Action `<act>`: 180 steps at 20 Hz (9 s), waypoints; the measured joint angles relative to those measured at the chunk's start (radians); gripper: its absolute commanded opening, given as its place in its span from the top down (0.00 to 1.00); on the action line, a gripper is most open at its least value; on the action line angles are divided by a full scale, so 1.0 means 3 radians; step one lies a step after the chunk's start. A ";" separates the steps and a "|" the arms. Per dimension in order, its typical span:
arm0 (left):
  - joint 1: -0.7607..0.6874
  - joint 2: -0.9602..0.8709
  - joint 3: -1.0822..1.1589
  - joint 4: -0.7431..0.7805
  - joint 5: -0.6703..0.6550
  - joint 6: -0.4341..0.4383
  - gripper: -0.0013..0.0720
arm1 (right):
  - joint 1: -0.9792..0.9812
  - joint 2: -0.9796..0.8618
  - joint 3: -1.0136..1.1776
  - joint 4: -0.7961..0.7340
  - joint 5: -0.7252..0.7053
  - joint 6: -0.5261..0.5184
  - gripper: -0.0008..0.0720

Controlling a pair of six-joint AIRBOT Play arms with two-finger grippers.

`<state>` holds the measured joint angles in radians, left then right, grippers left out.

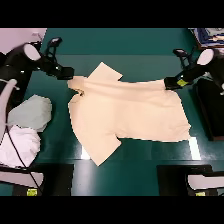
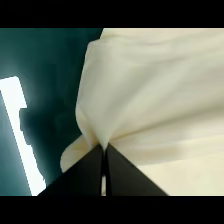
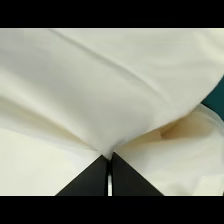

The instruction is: Fold the shirts.

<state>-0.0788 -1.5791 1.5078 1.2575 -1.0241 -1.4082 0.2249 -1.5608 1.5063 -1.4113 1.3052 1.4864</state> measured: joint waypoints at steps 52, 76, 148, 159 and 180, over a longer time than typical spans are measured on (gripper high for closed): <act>-0.0158 0.1798 -0.3057 -0.1556 0.0334 0.0249 0.95 | -0.2829 0.1930 -0.2987 0.0870 0.0449 -0.0785 0.40; -0.0083 0.2204 -0.1862 -0.1298 -0.0186 0.0098 0.95 | -0.1977 0.2234 -0.1896 0.1150 -0.0098 -0.0683 0.96; 0.0264 0.0669 -0.1190 -0.0276 -0.0937 -0.0125 0.26 | -0.1249 0.0835 -0.0923 0.0894 0.0407 -0.0608 0.64; 0.0267 0.2302 -0.3465 -0.0675 -0.0594 -0.0502 0.26 | -0.1447 0.1659 -0.1775 0.1027 0.0196 -0.0623 0.52; -0.0221 0.2411 -0.3415 -0.1245 -0.0019 -0.0348 0.95 | -0.2200 0.1619 -0.2600 0.0868 0.0375 -0.0635 0.38</act>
<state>-0.1452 -0.8558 0.4831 0.8841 -1.0298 -1.5127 -0.4351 -1.0752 0.7261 -1.1507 1.4178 1.2961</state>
